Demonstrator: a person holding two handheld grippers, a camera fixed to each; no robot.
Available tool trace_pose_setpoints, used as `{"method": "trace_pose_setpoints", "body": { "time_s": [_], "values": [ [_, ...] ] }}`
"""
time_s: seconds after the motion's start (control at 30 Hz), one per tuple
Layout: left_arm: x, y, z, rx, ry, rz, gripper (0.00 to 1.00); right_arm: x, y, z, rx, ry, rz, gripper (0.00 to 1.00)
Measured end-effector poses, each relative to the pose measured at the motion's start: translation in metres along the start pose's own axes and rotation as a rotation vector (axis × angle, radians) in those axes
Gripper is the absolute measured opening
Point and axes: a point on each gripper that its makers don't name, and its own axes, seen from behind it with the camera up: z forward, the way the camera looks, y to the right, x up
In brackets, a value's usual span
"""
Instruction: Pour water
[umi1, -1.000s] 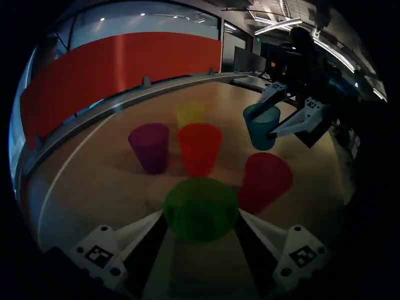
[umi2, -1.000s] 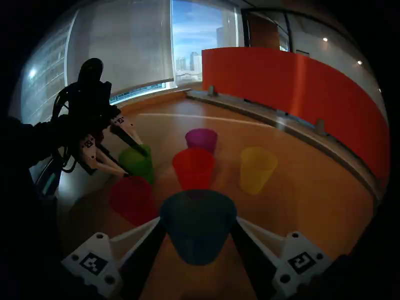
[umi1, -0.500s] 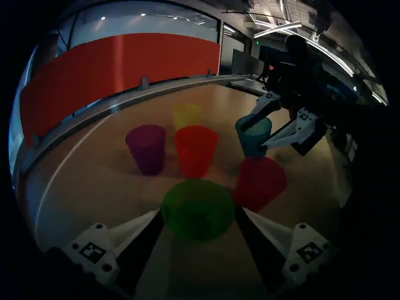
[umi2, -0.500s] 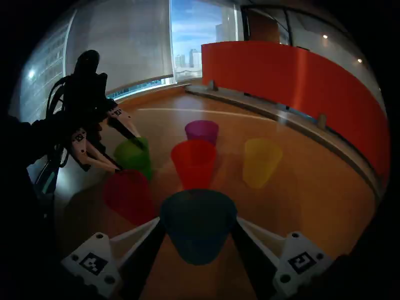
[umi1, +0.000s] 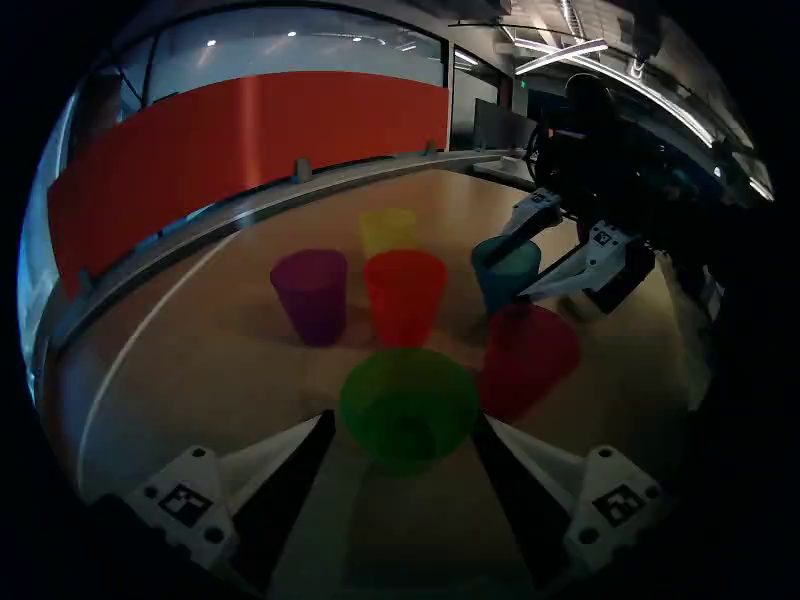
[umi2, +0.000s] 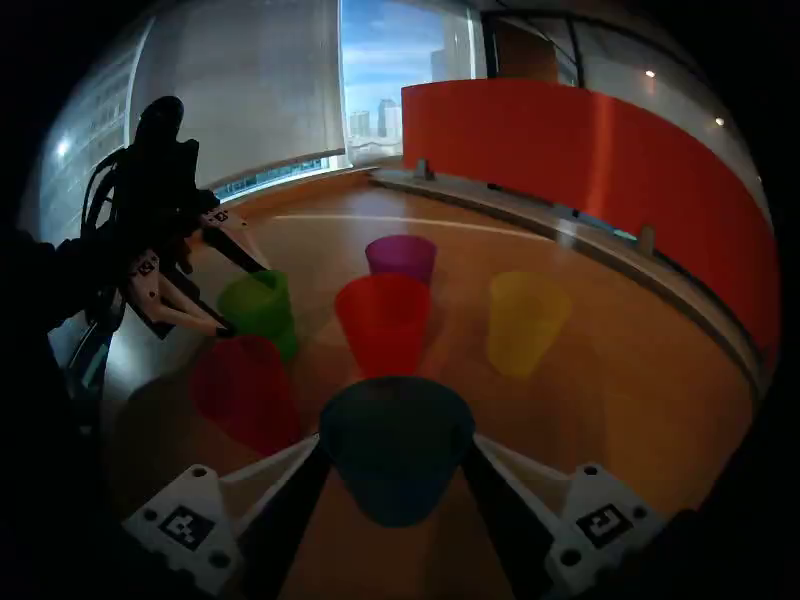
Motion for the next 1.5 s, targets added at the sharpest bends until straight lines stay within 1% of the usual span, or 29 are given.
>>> {"method": "trace_pose_setpoints", "body": {
  "time_s": [0.17,0.37,0.57,0.73,0.77,0.87,0.97,1.07,1.2,1.37,1.5],
  "values": [
    [-0.003,0.002,-0.005,0.005,-0.007,0.016,1.00,-0.001,-0.002,0.002,0.004,0.007,-0.002,0.89],
    [-0.005,0.001,-0.009,0.025,-0.013,0.033,1.00,-0.008,-0.003,-0.003,-0.002,0.001,-0.016,0.89],
    [-0.005,0.004,-0.010,0.028,-0.013,0.033,1.00,-0.016,-0.002,-0.009,-0.014,-0.011,-0.028,0.90],
    [-0.008,0.001,-0.010,0.040,-0.023,0.033,1.00,-0.017,-0.003,-0.011,-0.024,-0.010,-0.029,0.91],
    [-0.009,0.001,-0.011,0.044,-0.026,0.033,1.00,-0.017,-0.003,-0.012,-0.026,-0.010,-0.029,0.91],
    [-0.009,-0.001,-0.013,0.052,-0.024,0.029,1.00,-0.017,-0.005,-0.014,-0.028,-0.006,-0.028,0.98],
    [-0.008,-0.001,-0.016,0.053,-0.016,0.022,1.00,-0.018,-0.007,-0.017,-0.029,-0.006,-0.026,1.00],
    [-0.008,-0.002,-0.021,0.062,-0.010,0.016,1.00,-0.020,-0.008,-0.020,-0.037,-0.010,-0.028,1.00],
    [-0.008,-0.003,-0.029,0.078,0.004,0.009,1.00,-0.022,-0.011,-0.030,-0.056,-0.005,-0.029,1.00],
    [-0.007,-0.001,-0.043,0.093,0.032,-0.010,1.00,-0.025,-0.017,-0.045,-0.082,0.017,-0.010,1.00],
    [-0.006,-0.001,-0.054,0.116,0.053,-0.019,1.00,-0.027,-0.021,-0.057,-0.100,0.036,0.004,1.00]
  ]
}}
